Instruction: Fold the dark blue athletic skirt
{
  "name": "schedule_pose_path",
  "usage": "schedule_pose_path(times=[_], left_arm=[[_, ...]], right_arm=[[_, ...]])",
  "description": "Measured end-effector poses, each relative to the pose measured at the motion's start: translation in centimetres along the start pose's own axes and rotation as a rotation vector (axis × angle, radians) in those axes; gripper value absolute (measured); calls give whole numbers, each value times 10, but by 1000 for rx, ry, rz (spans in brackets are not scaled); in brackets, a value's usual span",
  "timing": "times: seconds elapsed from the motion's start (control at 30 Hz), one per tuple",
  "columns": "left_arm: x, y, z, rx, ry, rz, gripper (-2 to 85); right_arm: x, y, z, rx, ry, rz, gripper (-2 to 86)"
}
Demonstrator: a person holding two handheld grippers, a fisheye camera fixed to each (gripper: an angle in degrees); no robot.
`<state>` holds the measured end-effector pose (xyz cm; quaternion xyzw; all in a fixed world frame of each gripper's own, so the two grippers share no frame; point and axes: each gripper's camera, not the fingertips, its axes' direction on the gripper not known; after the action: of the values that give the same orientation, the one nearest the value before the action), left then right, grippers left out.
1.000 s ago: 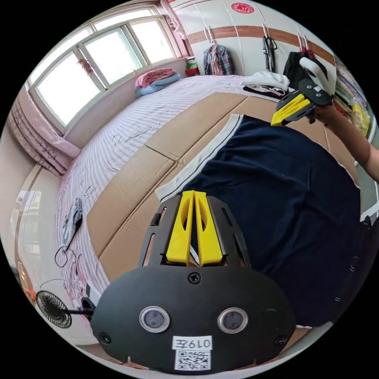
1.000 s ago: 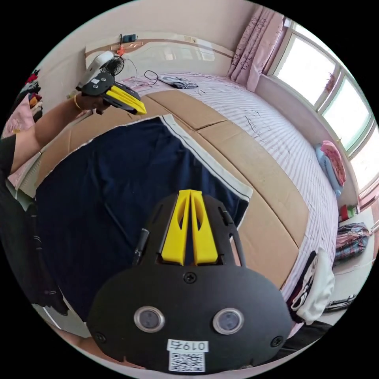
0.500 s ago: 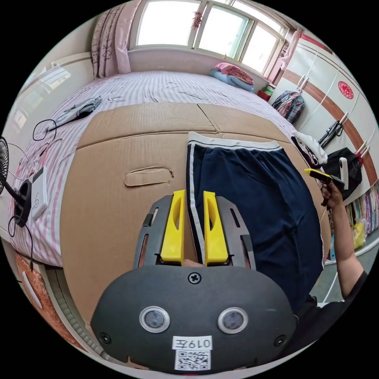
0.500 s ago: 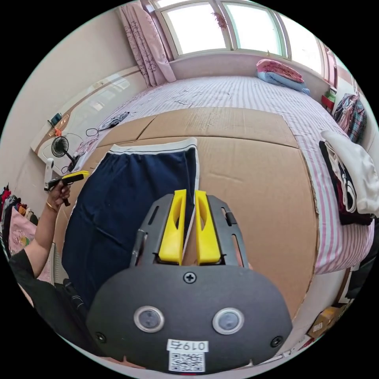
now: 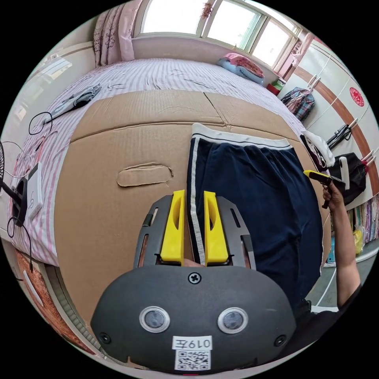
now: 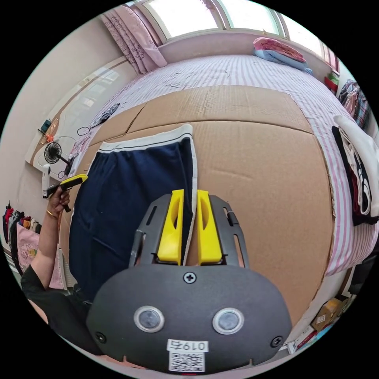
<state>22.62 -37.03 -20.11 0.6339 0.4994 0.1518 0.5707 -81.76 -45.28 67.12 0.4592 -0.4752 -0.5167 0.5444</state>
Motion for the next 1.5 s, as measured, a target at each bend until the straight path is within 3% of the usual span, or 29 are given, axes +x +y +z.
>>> schedule_pose_path(times=[0.33,0.5,0.73,0.87,1.03,1.2,1.5], left_arm=[[65,32,-19,-12,-250,127,20],[87,52,-26,-16,-282,150,17],[132,97,-78,114,-402,99,17],[213,145,-99,189,-293,268,11],[265,196,-95,123,-108,327,9],[283,231,-87,53,-123,327,8],[354,338,-146,150,-118,444,7]], right_arm=[[-55,23,-41,-8,154,-81,13],[-81,42,-57,-2,195,-101,40],[-139,100,-131,157,289,-17,64],[-237,141,-151,155,124,-178,56],[-325,202,-152,90,79,-311,34],[-361,244,-152,-17,13,-337,25],[-479,378,-243,123,12,-425,-1]])
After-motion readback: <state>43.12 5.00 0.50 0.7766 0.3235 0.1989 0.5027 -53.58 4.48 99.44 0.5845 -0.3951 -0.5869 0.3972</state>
